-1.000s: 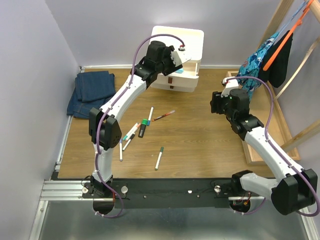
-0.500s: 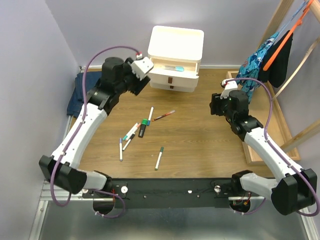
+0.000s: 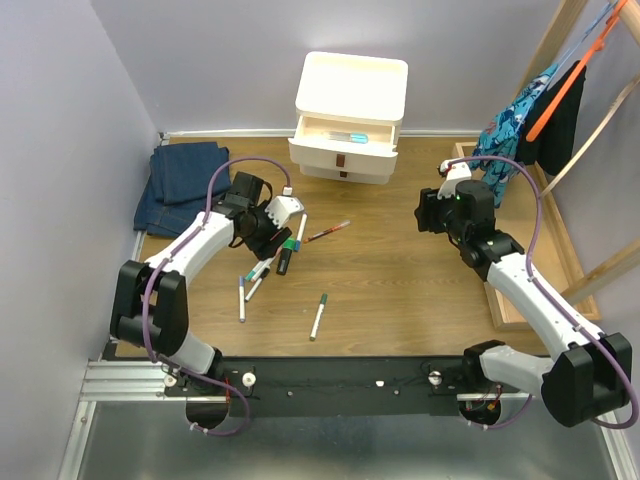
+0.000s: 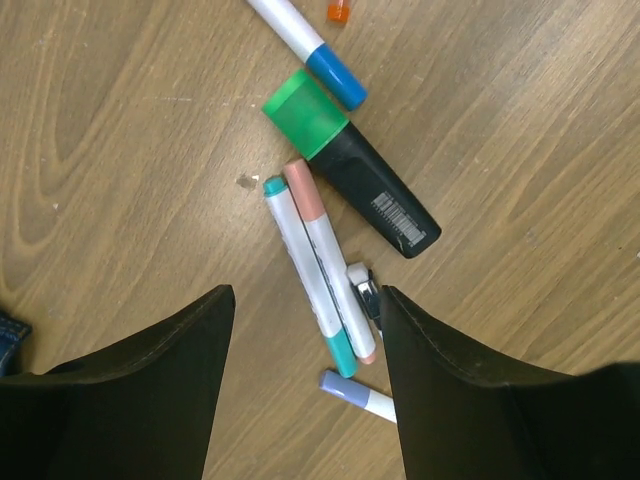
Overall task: Sort the stationery into containers
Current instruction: Pick up the pen from the center of the board, then place the pen in the drawer, then pick up the pen from the center of the board.
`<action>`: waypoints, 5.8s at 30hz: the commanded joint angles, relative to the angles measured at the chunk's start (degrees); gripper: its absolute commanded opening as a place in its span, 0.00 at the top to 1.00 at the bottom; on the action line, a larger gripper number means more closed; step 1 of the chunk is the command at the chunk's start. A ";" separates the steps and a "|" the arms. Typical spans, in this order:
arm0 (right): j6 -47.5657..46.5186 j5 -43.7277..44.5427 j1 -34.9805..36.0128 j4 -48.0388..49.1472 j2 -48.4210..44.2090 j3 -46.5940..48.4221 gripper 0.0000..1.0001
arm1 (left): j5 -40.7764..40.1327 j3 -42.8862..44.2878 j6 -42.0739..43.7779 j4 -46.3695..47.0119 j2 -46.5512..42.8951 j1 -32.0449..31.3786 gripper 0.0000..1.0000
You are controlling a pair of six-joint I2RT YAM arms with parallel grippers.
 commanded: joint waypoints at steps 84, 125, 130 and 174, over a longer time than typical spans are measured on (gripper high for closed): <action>-0.61 -0.78 -0.67 2.60 3.60 0.15 0.37 | 10.81 25.50 -21.60 -6.86 8.03 -6.43 0.60; -3.60 0.80 -2.08 3.21 3.08 -1.69 0.37 | 3.61 74.95 -16.14 5.18 28.11 -7.49 0.32; -3.51 0.01 -2.08 3.21 2.82 -2.13 0.37 | 6.26 42.79 -22.73 6.67 9.55 -8.45 0.32; 2.64 -4.13 -2.08 0.49 -1.66 -3.18 0.36 | 4.14 -6.19 -49.19 2.72 9.07 -31.74 0.43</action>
